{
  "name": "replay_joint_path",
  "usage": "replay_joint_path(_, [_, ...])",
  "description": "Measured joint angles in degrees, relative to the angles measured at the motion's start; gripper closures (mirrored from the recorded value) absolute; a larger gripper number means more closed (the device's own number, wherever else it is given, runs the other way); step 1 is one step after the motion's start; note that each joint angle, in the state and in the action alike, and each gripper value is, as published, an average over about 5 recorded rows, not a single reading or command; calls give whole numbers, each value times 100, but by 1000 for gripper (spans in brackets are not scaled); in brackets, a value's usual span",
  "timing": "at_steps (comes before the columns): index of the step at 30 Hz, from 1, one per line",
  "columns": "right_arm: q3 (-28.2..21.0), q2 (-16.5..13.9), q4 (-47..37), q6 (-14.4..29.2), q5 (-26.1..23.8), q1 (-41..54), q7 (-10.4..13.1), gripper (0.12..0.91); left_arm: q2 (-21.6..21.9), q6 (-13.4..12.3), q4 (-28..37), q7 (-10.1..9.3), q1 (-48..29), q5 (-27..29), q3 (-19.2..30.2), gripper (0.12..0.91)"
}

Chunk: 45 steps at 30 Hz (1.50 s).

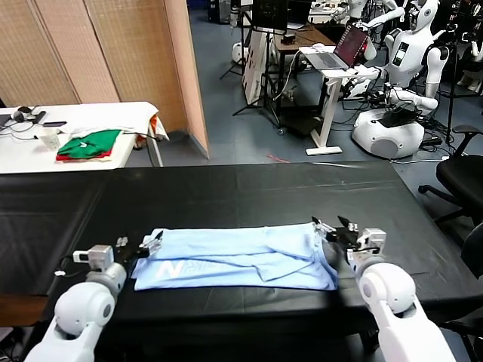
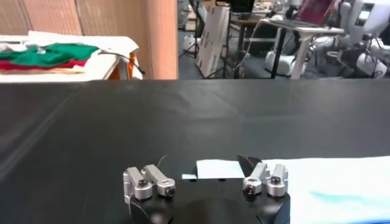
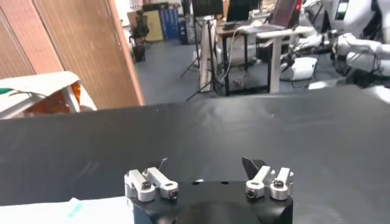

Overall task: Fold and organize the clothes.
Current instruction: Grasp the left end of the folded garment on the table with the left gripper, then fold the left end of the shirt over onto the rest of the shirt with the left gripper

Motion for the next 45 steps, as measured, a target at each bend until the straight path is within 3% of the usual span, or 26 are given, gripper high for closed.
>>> replay_joint_path(15, [214, -42, 318, 51, 25, -350, -31, 118, -716, -262, 69, 167, 491, -75, -370, 125])
replay_joint_path(18, [212, -17, 336, 54, 24, -360, -31, 118, -791, -322, 82, 210, 543, -64, -399, 162])
replay_joint_path(22, [213, 14, 347, 56, 21, -365, -30, 118, -863, -384, 104, 287, 617, -33, -413, 341])
replay_joint_path(30, [208, 56, 415, 68, 1, -394, -47, 118, -944, -365, 35, 327, 741, -39, -412, 825])
replay_joint_path(32, [206, 65, 432, 73, -7, -411, -54, 118, -957, -343, 25, 317, 749, -29, -411, 864])
replay_joint_path(38, [243, 77, 489, 102, -12, -476, -63, 118, -959, -350, -22, 318, 766, 410, -401, 860])
replay_joint_path(45, [288, 74, 525, 127, -1, -476, -65, 118, -673, -752, -131, 490, 922, 1645, -520, 860])
